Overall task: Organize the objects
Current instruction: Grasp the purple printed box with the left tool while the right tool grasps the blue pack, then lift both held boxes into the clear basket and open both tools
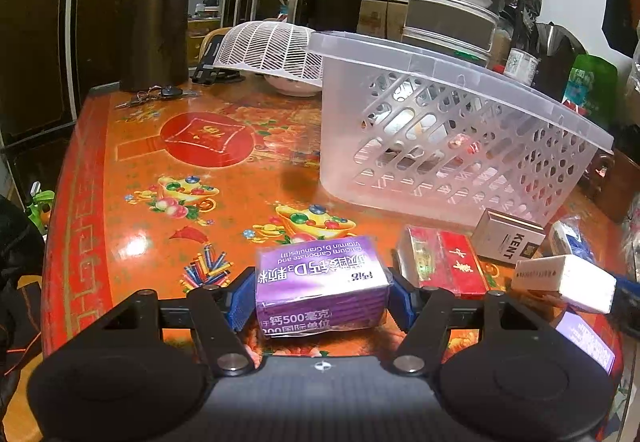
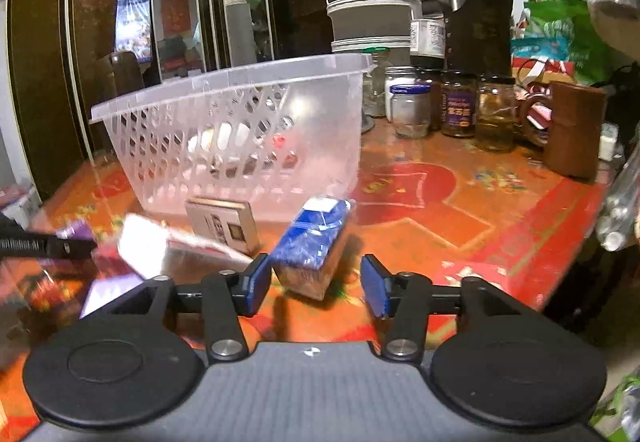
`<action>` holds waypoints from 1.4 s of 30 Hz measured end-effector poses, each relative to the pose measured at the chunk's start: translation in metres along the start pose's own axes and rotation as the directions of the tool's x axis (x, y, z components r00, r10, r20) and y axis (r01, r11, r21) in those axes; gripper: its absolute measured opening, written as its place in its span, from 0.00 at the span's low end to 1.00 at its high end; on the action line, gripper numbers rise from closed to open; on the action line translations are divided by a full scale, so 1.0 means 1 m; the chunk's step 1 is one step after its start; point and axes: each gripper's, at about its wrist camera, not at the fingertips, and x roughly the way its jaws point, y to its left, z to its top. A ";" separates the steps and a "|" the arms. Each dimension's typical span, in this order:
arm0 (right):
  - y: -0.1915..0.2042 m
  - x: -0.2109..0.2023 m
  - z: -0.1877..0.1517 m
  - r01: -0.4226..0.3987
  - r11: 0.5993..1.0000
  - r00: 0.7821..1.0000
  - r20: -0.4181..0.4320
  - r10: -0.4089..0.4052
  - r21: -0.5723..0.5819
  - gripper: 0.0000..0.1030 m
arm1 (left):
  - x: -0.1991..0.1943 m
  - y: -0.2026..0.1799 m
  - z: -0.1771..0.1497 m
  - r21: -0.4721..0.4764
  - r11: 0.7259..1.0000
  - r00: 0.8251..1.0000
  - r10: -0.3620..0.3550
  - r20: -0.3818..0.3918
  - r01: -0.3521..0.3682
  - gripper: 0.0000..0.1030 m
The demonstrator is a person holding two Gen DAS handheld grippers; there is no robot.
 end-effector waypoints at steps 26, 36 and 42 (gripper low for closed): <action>-0.001 0.013 0.014 0.039 0.999 0.998 -0.044 -0.040 -0.025 0.44 | -0.002 0.004 0.000 -0.025 1.000 1.000 -0.018 0.009 0.019 0.67; -0.011 -0.041 0.011 -0.100 0.995 0.994 0.041 0.101 -0.027 0.44 | -0.018 -0.007 -0.003 0.024 0.999 0.994 -0.044 0.102 0.042 0.66; -0.018 -0.056 0.023 -0.178 0.984 0.981 0.073 0.180 -0.025 0.44 | -0.043 -0.015 0.002 0.040 0.996 0.988 -0.079 0.133 0.074 0.66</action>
